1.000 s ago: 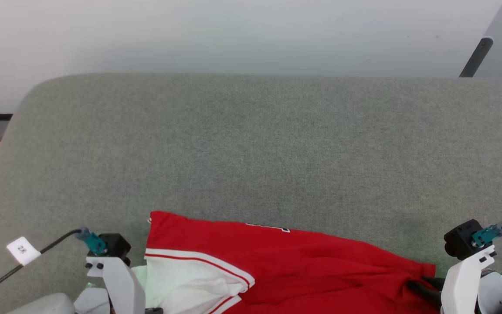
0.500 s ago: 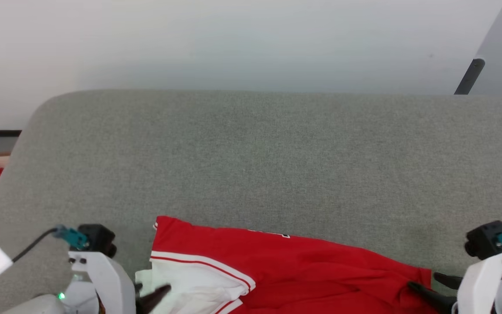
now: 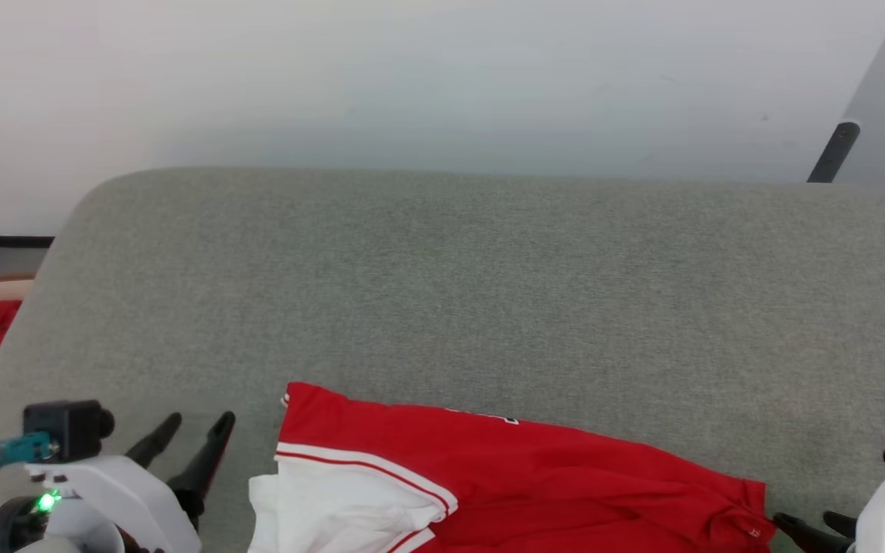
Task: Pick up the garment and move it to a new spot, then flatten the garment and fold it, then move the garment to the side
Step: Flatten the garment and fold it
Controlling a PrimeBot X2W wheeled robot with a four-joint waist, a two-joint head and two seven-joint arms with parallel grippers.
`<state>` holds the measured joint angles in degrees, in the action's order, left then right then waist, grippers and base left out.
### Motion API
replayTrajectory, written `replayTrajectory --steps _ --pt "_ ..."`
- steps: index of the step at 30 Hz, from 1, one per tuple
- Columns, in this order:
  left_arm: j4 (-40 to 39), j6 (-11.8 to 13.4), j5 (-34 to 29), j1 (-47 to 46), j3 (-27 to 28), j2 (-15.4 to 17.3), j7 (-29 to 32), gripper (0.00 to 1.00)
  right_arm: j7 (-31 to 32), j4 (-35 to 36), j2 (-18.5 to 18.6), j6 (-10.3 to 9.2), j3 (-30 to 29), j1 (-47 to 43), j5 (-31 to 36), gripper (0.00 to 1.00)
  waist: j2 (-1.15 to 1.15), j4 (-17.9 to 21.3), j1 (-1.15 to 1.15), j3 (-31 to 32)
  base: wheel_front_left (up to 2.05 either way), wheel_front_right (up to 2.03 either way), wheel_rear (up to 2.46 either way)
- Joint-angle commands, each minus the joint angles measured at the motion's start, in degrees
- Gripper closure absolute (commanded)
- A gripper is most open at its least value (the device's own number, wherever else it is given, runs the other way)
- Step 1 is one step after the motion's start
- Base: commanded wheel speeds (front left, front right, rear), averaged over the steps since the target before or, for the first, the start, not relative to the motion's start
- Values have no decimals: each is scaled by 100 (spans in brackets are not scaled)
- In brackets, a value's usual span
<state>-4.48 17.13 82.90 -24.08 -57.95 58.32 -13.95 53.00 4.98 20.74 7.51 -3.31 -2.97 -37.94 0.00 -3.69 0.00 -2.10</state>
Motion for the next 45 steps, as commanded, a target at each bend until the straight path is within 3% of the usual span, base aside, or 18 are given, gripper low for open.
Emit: replayTrajectory --steps 1,5,12,15,20,25,26,27,28,36,45 --pt "78 -54 -122 162 132 -54 -76 0 64 -36 -49 -5 -101 -62 78 0 0 -52 0 8 0 0 0" --pt "304 -132 -787 576 902 -307 -120 0 262 -131 -206 -5 -266 -88 149 0 0 -167 0 9 0 0 0" --pt "398 -334 -2304 1768 2796 -1122 -119 0 501 -362 -344 -5 -314 -63 315 0 0 -374 0 -2 0 0 0" --pt "391 -438 -2695 2099 3232 -1376 -111 0 546 -464 -368 -5 -265 -24 356 0 0 -429 0 -5 0 0 0" --pt "370 -774 -3440 2715 4239 -2100 -112 0 493 -808 -338 -5 -86 136 372 0 0 -563 0 -14 0 0 0" --pt "407 -1134 -3890 3040 4875 -2722 -113 0 464 -1240 -292 -5 140 279 258 0 0 -678 0 -61 0 0 0" --pt "431 -1179 -3963 3070 4975 -2823 -113 0 462 -1349 -295 -5 151 312 208 44 0 -704 0 -73 0 0 0" --pt "434 -1234 -4031 3088 5064 -2911 -113 0 448 -1420 -290 -5 195 343 163 76 0 -725 0 -86 0 0 0" --pt "433 -1293 -4097 3101 5152 -3010 -113 0 405 -1505 -290 -5 205 373 125 100 0 -746 0 -100 0 0 0" --pt "462 -1677 -4546 3176 5677 -3558 -113 0 171 -1954 -267 -6 182 616 -76 100 0 -809 0 -165 0 0 0" --pt "454 -1967 -4750 3271 5961 -3867 -113 0 -146 -2289 -50 -13 -39 829 -142 100 0 -701 0 -134 0 0 0"
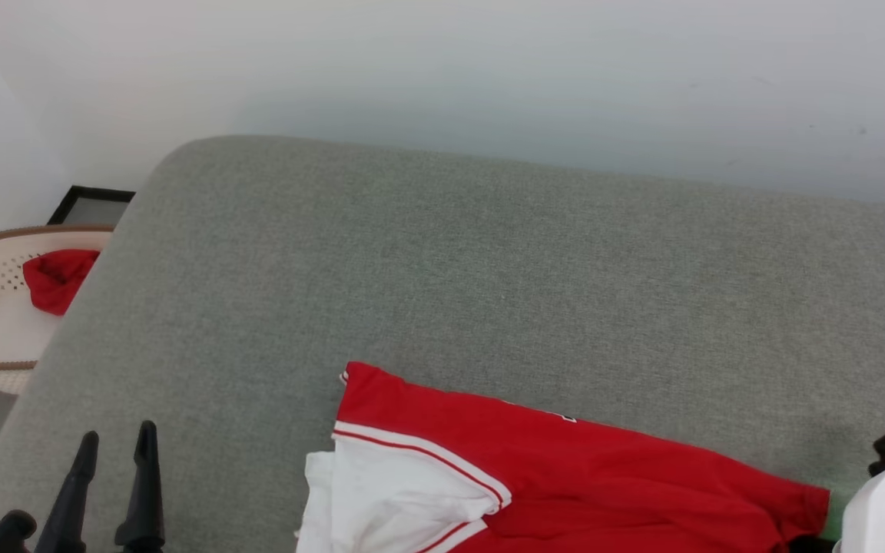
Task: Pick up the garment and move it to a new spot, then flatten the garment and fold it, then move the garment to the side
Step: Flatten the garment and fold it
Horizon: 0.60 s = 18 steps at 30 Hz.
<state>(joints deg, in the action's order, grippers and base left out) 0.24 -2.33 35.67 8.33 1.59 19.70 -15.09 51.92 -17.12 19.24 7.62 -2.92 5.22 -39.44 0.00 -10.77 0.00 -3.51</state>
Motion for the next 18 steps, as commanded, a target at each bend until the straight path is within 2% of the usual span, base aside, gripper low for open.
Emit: replayTrajectory --steps 1,8,18 --pt "-20 -30 -50 48 19 -18 1 0 -75 -118 122 -24 -99 25 2 100 0 19 0 17 0 0 0" --pt "-36 -119 -92 153 67 -74 1 0 -242 -368 311 -23 -329 145 63 100 0 135 0 88 0 0 0" --pt "-74 -117 -102 338 94 -25 2 0 -466 -740 753 -18 -695 237 256 100 0 324 0 166 0 0 0"
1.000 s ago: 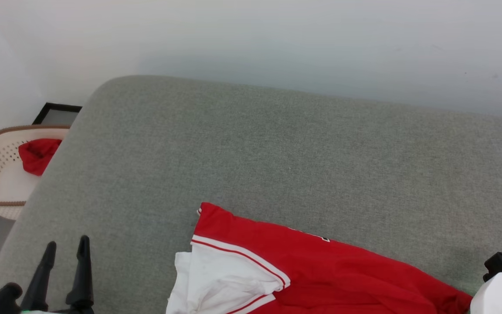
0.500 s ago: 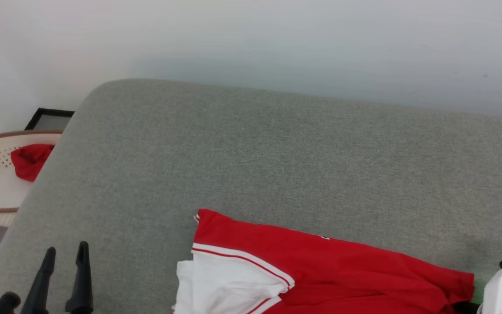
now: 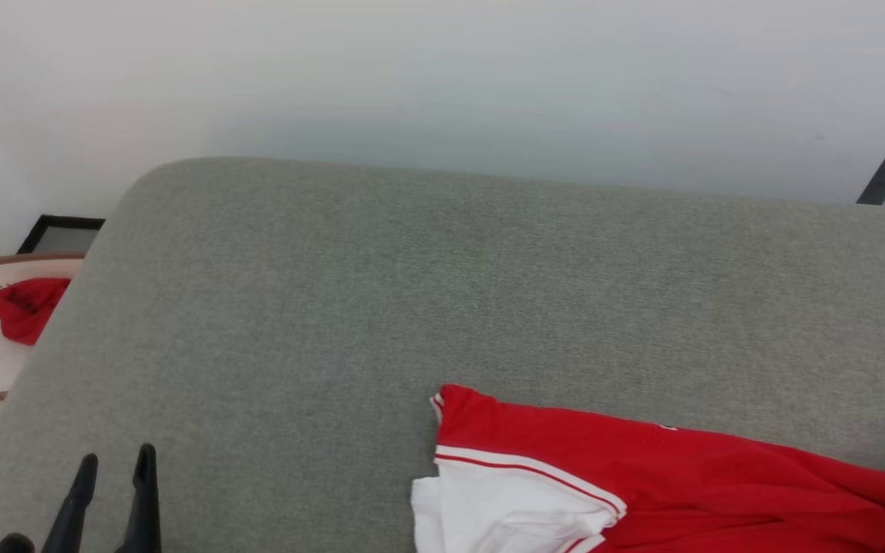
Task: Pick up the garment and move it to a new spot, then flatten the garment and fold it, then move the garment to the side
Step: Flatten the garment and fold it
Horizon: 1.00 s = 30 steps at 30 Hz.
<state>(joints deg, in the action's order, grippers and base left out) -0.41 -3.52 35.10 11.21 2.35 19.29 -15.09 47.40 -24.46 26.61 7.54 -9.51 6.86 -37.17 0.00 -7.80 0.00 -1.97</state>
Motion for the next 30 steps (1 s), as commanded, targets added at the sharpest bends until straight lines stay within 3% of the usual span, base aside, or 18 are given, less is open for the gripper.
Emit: replayTrajectory --steps 1,8,15,23,30 --pt "-15 13 -44 80 26 18 2 0 -16 -23 67 -11 -56 82 61 100 0 50 0 20 0 0 0" --pt "-86 38 -100 240 112 -14 2 0 182 342 191 -10 -68 -28 -87 100 0 177 0 117 0 0 0" --pt "-92 10 -119 376 160 -64 1 0 702 1776 -86 -8 1 -405 -825 100 0 255 0 255 0 0 0" --pt "-68 -15 -150 311 71 -135 4 0 1175 3367 -725 -8 526 -552 -1148 100 0 202 0 305 0 0 0" --pt "45 -69 -212 101 -166 -179 26 0 1143 3542 -1370 -8 1440 -303 -957 100 0 -118 0 314 0 0 0"
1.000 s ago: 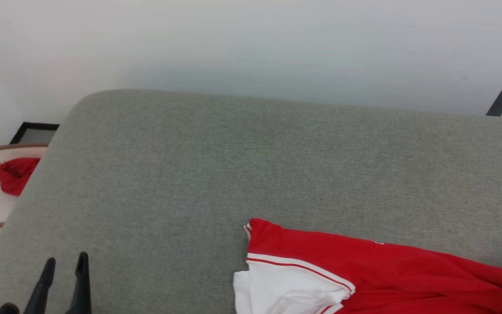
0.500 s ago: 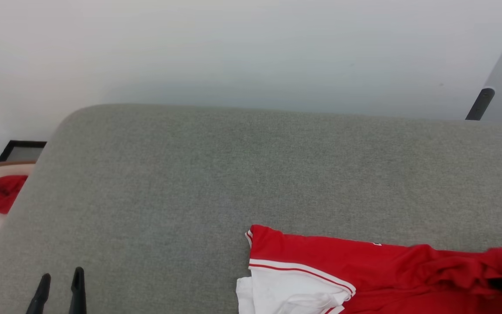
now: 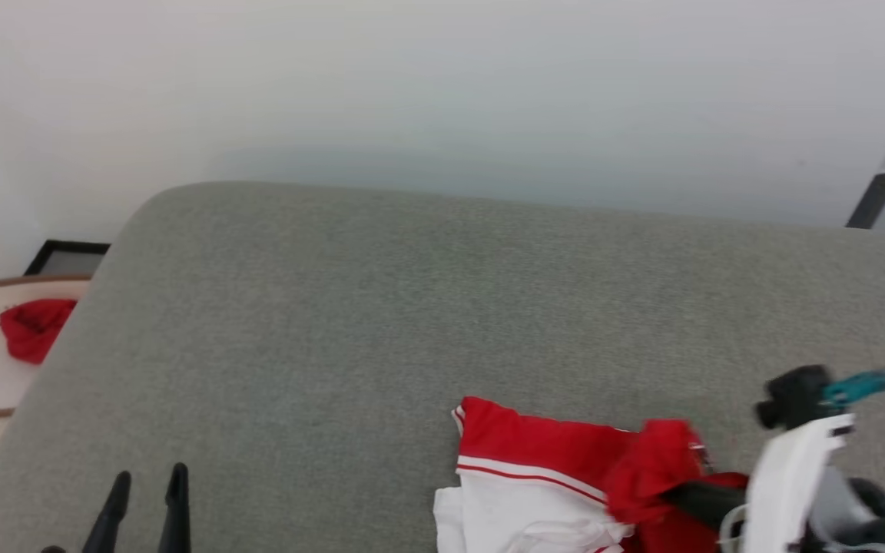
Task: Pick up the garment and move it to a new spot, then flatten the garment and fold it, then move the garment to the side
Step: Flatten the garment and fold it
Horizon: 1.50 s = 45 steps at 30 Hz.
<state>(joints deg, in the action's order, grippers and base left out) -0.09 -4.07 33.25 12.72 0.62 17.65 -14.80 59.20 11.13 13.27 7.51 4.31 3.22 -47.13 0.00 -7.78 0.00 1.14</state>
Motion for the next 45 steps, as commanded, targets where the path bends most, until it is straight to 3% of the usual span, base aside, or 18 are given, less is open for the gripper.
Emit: replayTrajectory --steps 1,11,18,19,21,22,23,26,37,45 --pt "13 -15 -28 -51 7 -15 -3 0 -37 -18 -35 -5 58 62 38 100 0 -119 0 2 0 0 0" --pt "206 -101 -39 -421 -337 -132 36 0 -659 -863 -427 -5 1007 513 393 100 0 -684 0 -71 0 0 0" --pt "356 -137 -33 -567 -428 -205 17 0 -1215 -1746 -575 -5 1532 974 682 100 0 -848 0 -163 0 0 0" --pt "375 -142 -36 -582 -435 -210 17 0 -1299 -1854 -578 -5 1601 1052 716 84 0 -856 0 -174 0 0 0" --pt "401 -142 -26 -607 -446 -227 9 0 -1418 -2037 -577 -5 1757 1164 711 71 0 -865 0 -191 0 0 0" --pt "416 -146 -14 -611 -434 -229 5 0 -1468 -2084 -548 -5 1855 1229 703 52 0 -857 0 -202 0 0 0" --pt "428 -152 -3 -623 -428 -234 2 0 -1514 -2140 -523 -5 1916 1279 674 21 0 -849 0 -209 0 0 0" --pt "460 -158 4 -632 -392 -237 -11 0 -1594 -2225 -489 -5 2038 1398 493 0 0 -794 0 -212 0 0 0" --pt "431 -155 -68 -466 -230 -191 -26 0 -2161 -1712 112 -5 2018 1518 139 0 0 -267 0 -103 0 0 0" --pt "316 -149 -239 -339 -115 -163 -31 0 -3559 -1236 1009 -5 1928 1352 354 0 0 246 0 -26 0 0 0"
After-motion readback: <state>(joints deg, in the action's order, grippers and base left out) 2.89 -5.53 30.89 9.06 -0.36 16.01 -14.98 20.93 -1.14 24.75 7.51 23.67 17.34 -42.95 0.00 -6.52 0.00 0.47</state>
